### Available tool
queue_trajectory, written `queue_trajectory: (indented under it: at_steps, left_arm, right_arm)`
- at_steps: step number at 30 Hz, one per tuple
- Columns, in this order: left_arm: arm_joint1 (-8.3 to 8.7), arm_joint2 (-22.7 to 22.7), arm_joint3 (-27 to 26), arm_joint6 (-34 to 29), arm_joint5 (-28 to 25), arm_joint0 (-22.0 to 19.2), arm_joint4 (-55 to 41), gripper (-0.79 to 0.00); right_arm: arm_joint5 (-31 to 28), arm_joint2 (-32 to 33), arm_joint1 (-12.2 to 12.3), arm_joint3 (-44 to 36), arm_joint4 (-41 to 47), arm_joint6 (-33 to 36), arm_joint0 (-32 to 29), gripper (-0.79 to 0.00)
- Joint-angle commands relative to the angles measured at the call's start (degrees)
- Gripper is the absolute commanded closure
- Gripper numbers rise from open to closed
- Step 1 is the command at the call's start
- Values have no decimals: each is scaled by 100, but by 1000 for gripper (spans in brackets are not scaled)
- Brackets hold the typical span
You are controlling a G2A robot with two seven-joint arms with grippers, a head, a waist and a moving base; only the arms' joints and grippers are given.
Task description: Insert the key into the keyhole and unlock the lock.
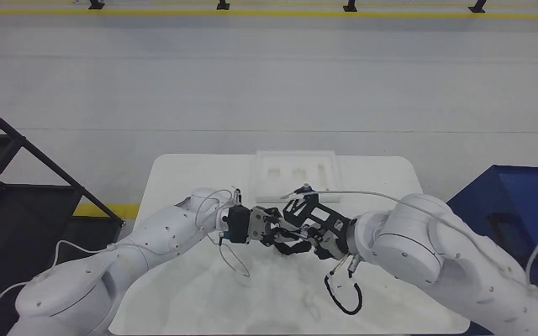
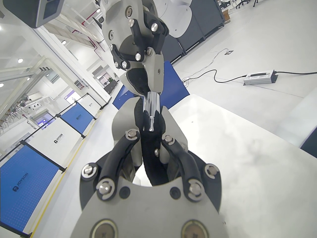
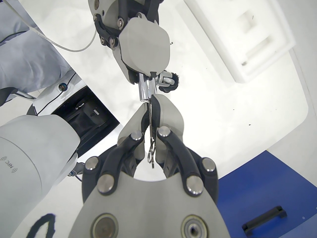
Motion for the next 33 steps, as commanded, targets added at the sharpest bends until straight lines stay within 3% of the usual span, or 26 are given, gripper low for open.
queue_trajectory:
  at_steps: [1,6,9,12,15,23,29,33]
  left_arm:
    - [-5,0,13,-2,-2,12,-9,0]
    - [-18,0,46,17,17,51,-123,0]
    - [-24,0,95,20,20,86,-288,0]
    - [-31,0,142,1,1,128,-494,0]
    - [-39,0,203,-31,-31,168,-662,0]
    - [-66,0,742,-144,-144,170,-974,0]
    - [-51,0,1002,-260,-259,108,-835,0]
    - [-36,0,1135,-252,-251,124,-806,0]
  right_arm:
    - [16,3,-6,25,11,-5,5,-9]
    - [33,30,-23,112,43,-53,10,-55]
    - [31,47,-33,200,67,-106,2,-135]
    - [-4,72,-45,380,144,-206,-5,-163]
    - [-79,112,-64,608,262,-346,17,-274]
    - [-177,424,-53,1172,455,-707,-18,-391]
    - [-301,719,26,1353,526,-782,-303,-659]
    - [-354,891,81,1464,555,-788,-523,-730]
